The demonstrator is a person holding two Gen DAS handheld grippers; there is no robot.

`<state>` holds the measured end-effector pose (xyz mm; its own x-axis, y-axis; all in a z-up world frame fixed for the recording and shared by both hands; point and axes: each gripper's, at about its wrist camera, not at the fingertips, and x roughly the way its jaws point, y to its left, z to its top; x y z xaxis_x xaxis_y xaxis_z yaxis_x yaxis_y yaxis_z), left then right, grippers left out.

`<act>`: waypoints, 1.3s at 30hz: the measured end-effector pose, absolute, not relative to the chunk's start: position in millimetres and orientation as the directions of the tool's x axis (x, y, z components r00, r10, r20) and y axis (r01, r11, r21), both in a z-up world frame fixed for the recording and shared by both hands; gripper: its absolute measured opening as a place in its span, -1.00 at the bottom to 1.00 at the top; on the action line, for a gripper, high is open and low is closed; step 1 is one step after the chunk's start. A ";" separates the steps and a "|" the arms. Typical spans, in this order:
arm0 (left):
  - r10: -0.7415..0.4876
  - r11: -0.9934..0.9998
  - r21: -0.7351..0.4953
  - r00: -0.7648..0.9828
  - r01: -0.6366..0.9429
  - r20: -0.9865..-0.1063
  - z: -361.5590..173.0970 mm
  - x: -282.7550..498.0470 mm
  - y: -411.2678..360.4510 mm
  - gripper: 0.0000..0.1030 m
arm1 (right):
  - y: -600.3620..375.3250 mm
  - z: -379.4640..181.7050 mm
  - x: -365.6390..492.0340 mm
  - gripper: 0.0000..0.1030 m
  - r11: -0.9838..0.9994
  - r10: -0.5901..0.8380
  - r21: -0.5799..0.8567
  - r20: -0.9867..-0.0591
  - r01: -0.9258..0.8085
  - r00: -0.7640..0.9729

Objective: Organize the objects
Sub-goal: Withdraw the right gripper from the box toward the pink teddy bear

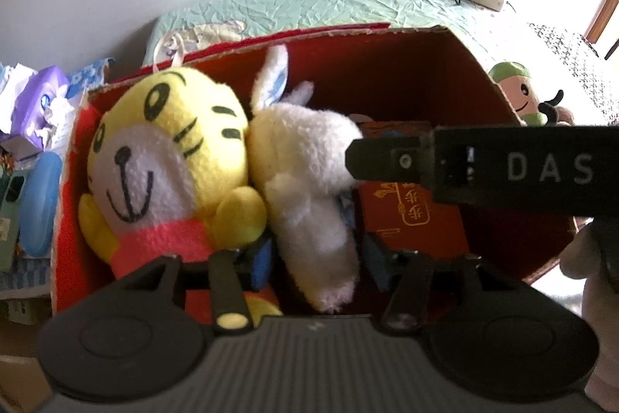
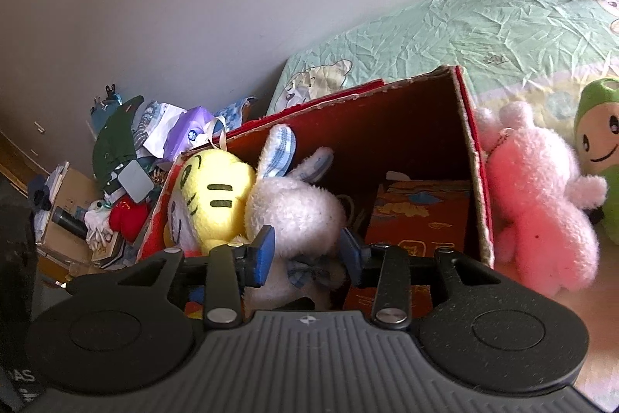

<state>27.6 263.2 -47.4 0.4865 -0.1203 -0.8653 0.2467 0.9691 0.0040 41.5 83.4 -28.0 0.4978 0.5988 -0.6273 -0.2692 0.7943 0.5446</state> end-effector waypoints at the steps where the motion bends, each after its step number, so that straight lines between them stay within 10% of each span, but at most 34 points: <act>1: -0.120 0.969 0.007 0.490 0.248 -0.864 -46.4 26.0 262.5 0.15 | 82.2 -27.6 39.8 -0.20 0.797 0.595 0.541 -0.627 -0.268 0.503; 39: 0.056 0.979 0.169 0.640 0.116 -0.766 9.3 -25.7 167.2 0.57 | -46.9 -3.1 -3.0 -0.19 0.739 0.644 0.607 -0.509 -0.292 0.571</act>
<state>-25.7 167.2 9.3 0.6402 0.0559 -0.7662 0.1165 0.9788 0.1687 -3.0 -46.9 -3.1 0.5714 0.6438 -0.5090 -0.2922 0.7391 0.6069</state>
